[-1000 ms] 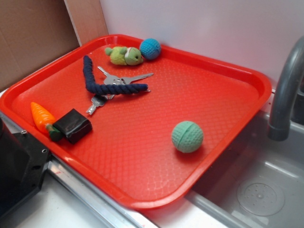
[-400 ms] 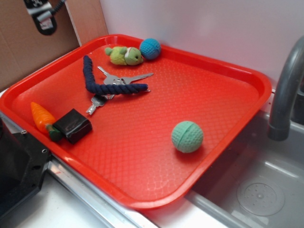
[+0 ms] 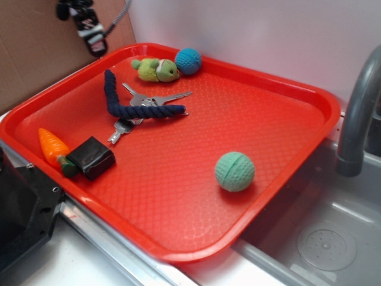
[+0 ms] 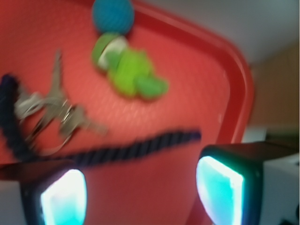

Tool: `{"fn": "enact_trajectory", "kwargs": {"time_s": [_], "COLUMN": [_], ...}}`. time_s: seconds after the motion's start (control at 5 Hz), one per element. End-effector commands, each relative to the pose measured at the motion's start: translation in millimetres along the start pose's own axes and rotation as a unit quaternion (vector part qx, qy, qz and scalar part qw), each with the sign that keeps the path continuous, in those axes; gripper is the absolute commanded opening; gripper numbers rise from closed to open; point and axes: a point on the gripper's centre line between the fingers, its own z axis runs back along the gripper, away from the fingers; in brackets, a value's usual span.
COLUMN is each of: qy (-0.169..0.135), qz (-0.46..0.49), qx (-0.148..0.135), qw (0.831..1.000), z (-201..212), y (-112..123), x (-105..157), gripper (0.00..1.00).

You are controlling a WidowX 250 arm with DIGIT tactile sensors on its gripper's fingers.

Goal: Grab the green animal.

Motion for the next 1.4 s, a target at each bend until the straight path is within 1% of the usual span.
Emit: {"fn": "enact_trajectory", "kwargs": {"time_s": [0.0,0.2,0.4,0.6,0.8,1.0,1.2], "qy": [-0.021,-0.036,-0.021,-0.017,-0.025,-0.035,-0.053], "qz": [-0.074,-0.105,-0.119,-0.112,-0.103,-0.098,-0.094], "qx": [0.038,0.005,-0.009,-0.007,0.000,0.004,0.010], "qw": [0.996,0.994,0.993,0.994,0.994,0.995,0.994], "z": [-38,-62,-79,-87,-86,-75,-60], "y": [8,2,-9,-10,-10,-13,-15], "x": [49,62,64,63,62,60,59], "gripper": [1.00,1.00,1.00,1.00,0.00,0.00,0.00]}}
